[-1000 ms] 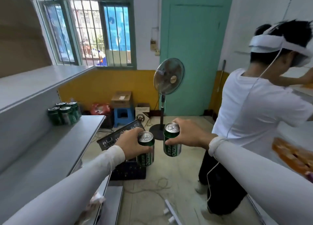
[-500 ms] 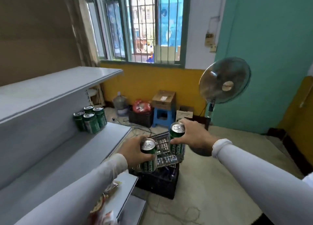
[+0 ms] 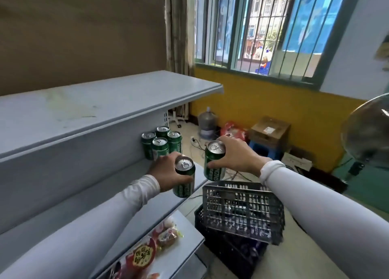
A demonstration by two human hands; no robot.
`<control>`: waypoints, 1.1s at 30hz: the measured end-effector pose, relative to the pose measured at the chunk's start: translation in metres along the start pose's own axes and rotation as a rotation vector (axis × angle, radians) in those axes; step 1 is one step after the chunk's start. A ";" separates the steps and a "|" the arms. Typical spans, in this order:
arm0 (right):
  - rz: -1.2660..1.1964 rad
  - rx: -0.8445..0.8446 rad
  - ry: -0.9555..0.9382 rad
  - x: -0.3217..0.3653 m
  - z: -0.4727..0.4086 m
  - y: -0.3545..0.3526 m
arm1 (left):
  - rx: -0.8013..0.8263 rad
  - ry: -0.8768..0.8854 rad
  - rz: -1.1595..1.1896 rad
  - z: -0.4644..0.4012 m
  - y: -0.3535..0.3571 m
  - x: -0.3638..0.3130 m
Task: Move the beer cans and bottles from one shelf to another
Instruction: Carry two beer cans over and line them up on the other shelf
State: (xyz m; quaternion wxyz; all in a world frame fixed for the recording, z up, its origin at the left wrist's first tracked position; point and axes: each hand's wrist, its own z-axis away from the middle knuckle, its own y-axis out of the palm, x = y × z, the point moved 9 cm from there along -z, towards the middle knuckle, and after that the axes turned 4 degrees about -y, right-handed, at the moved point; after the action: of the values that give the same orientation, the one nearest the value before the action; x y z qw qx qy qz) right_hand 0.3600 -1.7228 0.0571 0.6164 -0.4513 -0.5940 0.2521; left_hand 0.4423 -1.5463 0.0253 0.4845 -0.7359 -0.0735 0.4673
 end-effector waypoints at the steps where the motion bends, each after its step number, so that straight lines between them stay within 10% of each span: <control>1: -0.007 0.000 -0.013 0.001 -0.012 0.002 | -0.024 -0.022 0.007 -0.006 -0.002 0.005; 21: -0.095 0.303 -0.437 -0.021 -0.173 0.100 | -0.398 -0.632 -0.066 -0.063 0.016 0.064; 33: -0.233 0.299 -0.404 -0.027 -0.186 0.120 | -0.546 -0.710 -0.055 -0.067 0.026 0.064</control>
State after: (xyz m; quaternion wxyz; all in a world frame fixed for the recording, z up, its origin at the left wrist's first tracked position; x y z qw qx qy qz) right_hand 0.5615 -1.7377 -0.0383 0.5703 -0.2244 -0.7089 0.3491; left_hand 0.5197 -1.5672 -0.0279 0.2295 -0.6286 -0.3755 0.6413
